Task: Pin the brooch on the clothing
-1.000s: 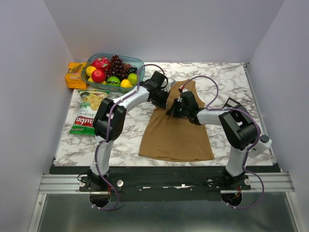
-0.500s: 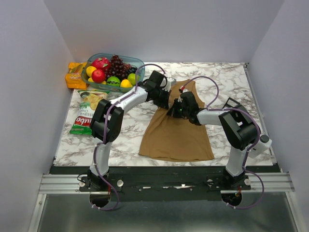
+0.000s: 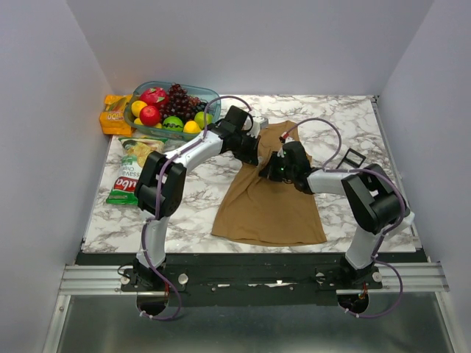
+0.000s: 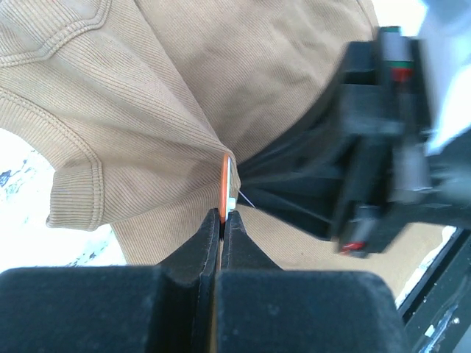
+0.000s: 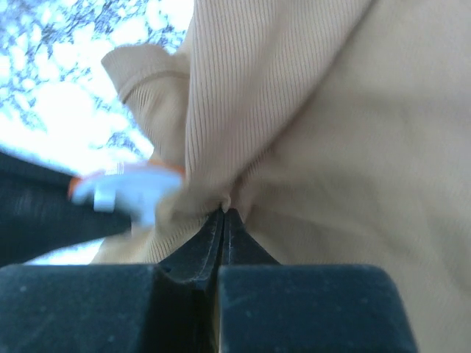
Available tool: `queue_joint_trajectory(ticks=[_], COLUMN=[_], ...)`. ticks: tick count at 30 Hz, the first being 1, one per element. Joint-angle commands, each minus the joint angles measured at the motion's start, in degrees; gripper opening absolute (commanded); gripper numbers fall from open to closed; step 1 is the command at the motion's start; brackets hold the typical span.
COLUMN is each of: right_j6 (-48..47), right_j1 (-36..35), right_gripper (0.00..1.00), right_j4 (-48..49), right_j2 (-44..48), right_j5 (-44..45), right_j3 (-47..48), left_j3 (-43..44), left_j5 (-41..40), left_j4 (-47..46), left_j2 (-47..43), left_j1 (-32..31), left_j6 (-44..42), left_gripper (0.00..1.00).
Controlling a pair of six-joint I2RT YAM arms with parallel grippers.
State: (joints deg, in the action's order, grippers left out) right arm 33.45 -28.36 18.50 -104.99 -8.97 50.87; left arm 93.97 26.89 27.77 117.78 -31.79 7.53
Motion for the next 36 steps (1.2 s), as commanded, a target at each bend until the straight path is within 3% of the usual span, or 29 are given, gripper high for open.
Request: queue_joint_trajectory(ticks=[1, 3, 6, 12, 20, 30, 36], right_j6=[-0.58, -1.28, -2.16, -1.73, -1.29, -1.81, -1.2], right_j1=[2.25, 2.87, 3.57, 4.8, 5.68, 7.0, 7.0], right_gripper=[0.17, 0.3, 0.4, 0.5, 0.51, 0.41, 0.41], right_j4=[3.37, 4.08, 5.93, 10.32, 12.52, 13.05, 14.19], right_j2=[5.58, 7.69, 9.1, 8.93, 8.49, 8.92, 9.1], right_j5=[-3.59, -5.17, -7.71, -12.02, -13.35, -13.88, -14.84], right_j3=[-4.46, -6.3, -7.45, -8.59, -8.24, -9.12, -9.21], left_j3=[0.95, 1.12, 1.39, 1.74, 2.35, 2.62, 2.62], left_j5=[5.0, 5.97, 7.73, 10.19, 11.95, 14.32, 15.2], left_j4=[-0.35, 0.18, 0.62, 1.76, 3.34, 3.17, 3.26], left_j2=[-0.27, -0.18, 0.26, 0.61, 1.23, 1.76, 2.02], left_j1=[1.03, 1.2, 1.21, 1.38, 1.56, 2.79, 2.79], left_j6=[-0.58, -1.02, -1.99, -3.83, -5.51, -4.81, -4.89], left_gripper=[0.0, 0.0, 0.0, 0.0, 0.0, 0.0, 0.0])
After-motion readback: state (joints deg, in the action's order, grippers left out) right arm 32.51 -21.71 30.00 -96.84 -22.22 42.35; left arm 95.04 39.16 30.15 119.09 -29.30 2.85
